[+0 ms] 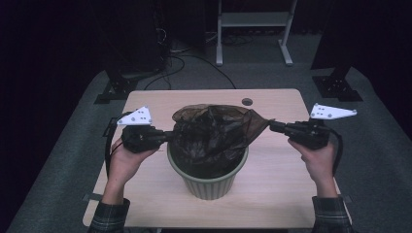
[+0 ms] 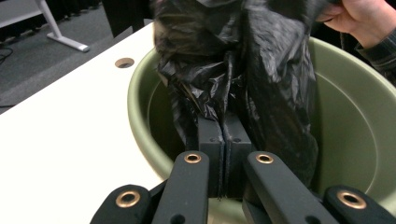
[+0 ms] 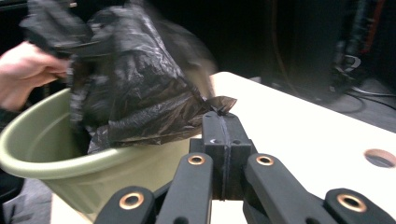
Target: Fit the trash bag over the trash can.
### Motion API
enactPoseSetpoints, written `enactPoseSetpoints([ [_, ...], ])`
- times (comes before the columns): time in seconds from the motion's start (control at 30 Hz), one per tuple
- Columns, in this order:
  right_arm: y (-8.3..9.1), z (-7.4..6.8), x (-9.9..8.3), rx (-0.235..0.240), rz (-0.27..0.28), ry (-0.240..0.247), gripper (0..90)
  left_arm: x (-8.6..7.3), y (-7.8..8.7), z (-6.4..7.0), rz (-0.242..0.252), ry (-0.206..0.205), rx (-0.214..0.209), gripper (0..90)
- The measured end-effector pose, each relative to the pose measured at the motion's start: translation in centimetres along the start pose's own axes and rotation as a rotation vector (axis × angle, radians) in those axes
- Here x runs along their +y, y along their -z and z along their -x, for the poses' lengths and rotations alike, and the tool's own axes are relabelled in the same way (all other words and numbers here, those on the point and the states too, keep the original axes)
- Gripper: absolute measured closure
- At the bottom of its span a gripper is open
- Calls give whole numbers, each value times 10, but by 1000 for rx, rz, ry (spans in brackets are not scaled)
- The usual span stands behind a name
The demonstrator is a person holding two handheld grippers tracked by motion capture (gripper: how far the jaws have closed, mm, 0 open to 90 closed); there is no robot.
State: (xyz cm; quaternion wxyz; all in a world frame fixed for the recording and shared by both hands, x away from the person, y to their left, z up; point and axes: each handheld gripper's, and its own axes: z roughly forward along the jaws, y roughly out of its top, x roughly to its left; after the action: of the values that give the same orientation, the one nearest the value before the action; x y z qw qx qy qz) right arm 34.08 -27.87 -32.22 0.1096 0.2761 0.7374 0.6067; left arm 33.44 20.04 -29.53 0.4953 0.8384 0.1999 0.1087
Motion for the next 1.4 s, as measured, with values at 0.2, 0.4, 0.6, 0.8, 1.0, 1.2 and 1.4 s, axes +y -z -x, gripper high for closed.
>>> enactPoseSetpoints([
  [0.2, 18, 18, -7, -73, 9, -38, 900, -9, 9, -7, 5, 31, 34, 890],
  [0.4, 17, 18, -9, -77, -6, -38, 813, -13, 11, -11, 18, 40, 61, 856],
  [0.6, 23, 9, 2, -89, 36, -20, 573, -10, 21, -8, 71, 31, 77, 634],
  [0.8, 30, -4, 17, -93, 87, 24, 501, -3, 32, -3, 131, 28, 72, 413],
  [1.0, 18, -18, 29, -59, 81, 57, 473, 14, 39, 5, 164, -6, 69, 325],
  [1.2, 2, -25, 36, -33, 63, 71, 461, 37, 37, 16, 198, -47, 48, 280],
  [1.4, -8, -24, 35, -25, 38, 59, 453, 53, 26, 22, 197, -78, 26, 279],
])
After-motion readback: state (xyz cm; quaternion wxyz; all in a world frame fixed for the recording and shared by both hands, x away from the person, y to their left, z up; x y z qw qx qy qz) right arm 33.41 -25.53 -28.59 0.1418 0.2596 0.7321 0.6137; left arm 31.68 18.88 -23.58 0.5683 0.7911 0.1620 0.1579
